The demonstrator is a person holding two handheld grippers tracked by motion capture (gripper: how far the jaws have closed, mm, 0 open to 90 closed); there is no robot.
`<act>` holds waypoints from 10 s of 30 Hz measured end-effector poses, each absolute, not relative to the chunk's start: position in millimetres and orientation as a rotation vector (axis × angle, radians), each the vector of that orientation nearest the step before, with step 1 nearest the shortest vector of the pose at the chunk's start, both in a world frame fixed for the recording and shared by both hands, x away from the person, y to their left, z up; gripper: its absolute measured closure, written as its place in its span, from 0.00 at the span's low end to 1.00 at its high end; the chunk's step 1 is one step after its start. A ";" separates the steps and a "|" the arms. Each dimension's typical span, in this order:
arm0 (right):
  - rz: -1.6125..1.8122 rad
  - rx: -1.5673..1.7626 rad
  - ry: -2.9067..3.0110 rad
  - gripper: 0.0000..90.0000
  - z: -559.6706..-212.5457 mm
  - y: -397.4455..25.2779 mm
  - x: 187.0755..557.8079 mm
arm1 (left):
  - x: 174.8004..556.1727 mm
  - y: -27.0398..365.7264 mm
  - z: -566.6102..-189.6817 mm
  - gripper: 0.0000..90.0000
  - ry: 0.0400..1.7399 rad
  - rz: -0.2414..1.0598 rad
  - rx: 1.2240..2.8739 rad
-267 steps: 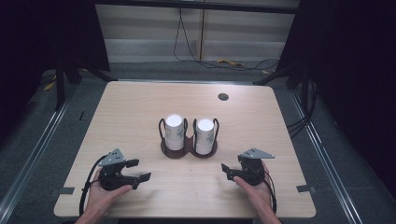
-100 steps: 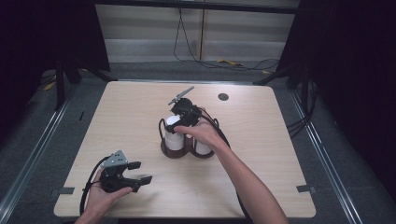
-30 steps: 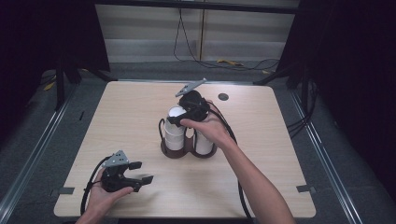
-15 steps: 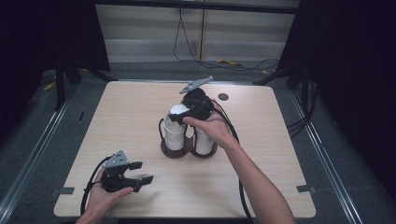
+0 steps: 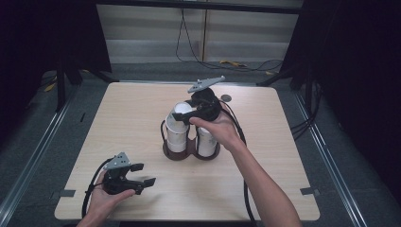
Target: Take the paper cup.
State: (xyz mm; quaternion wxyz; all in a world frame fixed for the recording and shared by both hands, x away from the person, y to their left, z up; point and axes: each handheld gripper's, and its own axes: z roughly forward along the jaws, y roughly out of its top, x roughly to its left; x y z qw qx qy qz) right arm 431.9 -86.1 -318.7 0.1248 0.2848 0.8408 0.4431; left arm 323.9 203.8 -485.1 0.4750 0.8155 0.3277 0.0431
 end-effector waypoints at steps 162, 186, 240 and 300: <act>1.943 1.042 2.431 0.34 -426.0 -138.9 344.2 | 330.5 127.1 -464.8 0.29 0.439 0.096 1.838; 1.824 1.072 2.403 0.16 -420.1 -145.2 342.2 | 332.3 135.5 -462.5 0.29 0.512 0.024 1.896; 1.349 0.792 2.717 0.20 -437.6 -133.7 326.5 | 336.9 135.5 -454.2 0.28 0.477 -0.040 2.261; 0.830 0.271 3.055 0.37 -440.6 -84.3 327.3 | 322.3 101.7 -454.3 0.29 0.219 0.007 2.481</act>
